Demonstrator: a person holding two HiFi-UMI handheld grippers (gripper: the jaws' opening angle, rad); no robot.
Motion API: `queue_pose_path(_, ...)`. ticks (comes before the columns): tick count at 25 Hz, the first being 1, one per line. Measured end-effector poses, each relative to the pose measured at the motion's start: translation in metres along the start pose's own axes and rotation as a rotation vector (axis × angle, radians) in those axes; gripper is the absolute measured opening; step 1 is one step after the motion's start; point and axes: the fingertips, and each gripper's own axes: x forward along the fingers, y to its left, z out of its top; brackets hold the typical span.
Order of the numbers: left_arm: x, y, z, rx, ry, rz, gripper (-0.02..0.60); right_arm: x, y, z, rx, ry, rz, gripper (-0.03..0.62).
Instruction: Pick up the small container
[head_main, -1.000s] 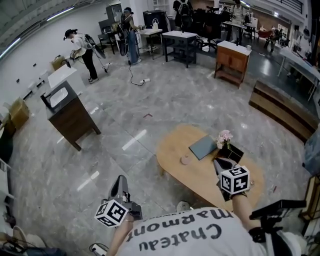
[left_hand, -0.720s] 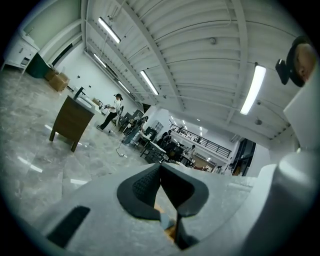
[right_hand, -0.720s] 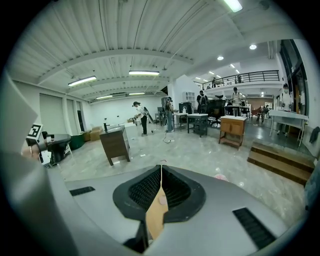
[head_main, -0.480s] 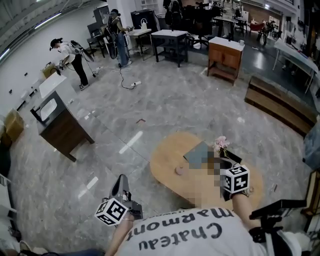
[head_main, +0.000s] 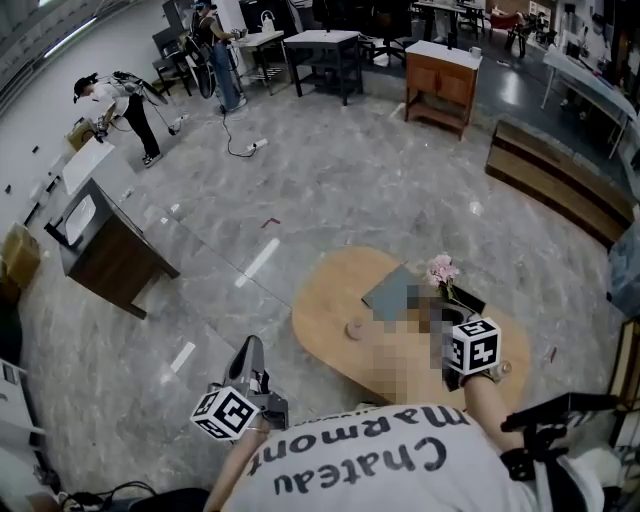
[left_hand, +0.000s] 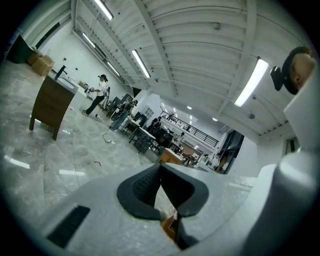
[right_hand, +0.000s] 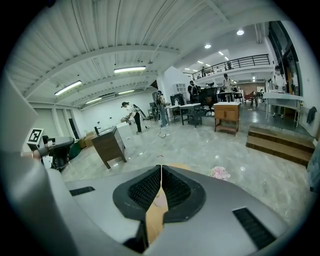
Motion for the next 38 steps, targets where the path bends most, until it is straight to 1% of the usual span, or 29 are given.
queue_pose_path(3,0.021,0.002,-0.005,0.013,0.028,-0.022,0.015,0.014,-0.008,-0.003,0.013,0.017,-0.001,0.014)
queue_pose_path(7,0.044,-0.002,-0.013,0.069,0.048,-0.078,0.015,0.034,-0.016,-0.009,0.032,0.038,-0.007,0.014)
queue_pose_path(13,0.066,0.009,-0.046,0.106,0.138,-0.119,0.015,0.067,-0.011,-0.037,0.055,0.091,-0.001,0.014)
queue_pose_path(16,0.078,0.009,-0.055,0.105,0.177,-0.139,0.015,0.08,-0.006,-0.045,0.071,0.12,-0.002,0.014)
queue_pose_path(19,0.088,0.016,-0.067,0.072,0.235,-0.144,0.015,0.088,0.002,-0.058,0.099,0.161,-0.009,0.014)
queue_pose_path(21,0.096,0.026,-0.079,0.052,0.286,-0.157,0.015,0.093,0.005,-0.07,0.126,0.19,-0.029,0.014)
queue_pose_path(24,0.111,0.037,-0.097,0.068,0.386,-0.193,0.015,0.098,0.009,-0.089,0.202,0.213,-0.071,0.014)
queue_pose_path(26,0.124,0.041,-0.108,0.103,0.451,-0.23,0.015,0.104,0.009,-0.102,0.259,0.216,-0.105,0.014)
queue_pose_path(30,0.153,0.042,-0.137,0.19,0.58,-0.336,0.015,0.123,0.004,-0.135,0.389,0.223,-0.151,0.014)
queue_pose_path(33,0.176,0.04,-0.167,0.261,0.64,-0.432,0.015,0.141,-0.002,-0.155,0.481,0.21,-0.166,0.014)
queue_pose_path(36,0.189,0.04,-0.204,0.27,0.713,-0.53,0.014,0.149,0.001,-0.185,0.564,0.222,-0.187,0.014)
queue_pose_path(38,0.198,0.044,-0.229,0.298,0.76,-0.572,0.015,0.156,0.002,-0.204,0.605,0.234,-0.2,0.014)
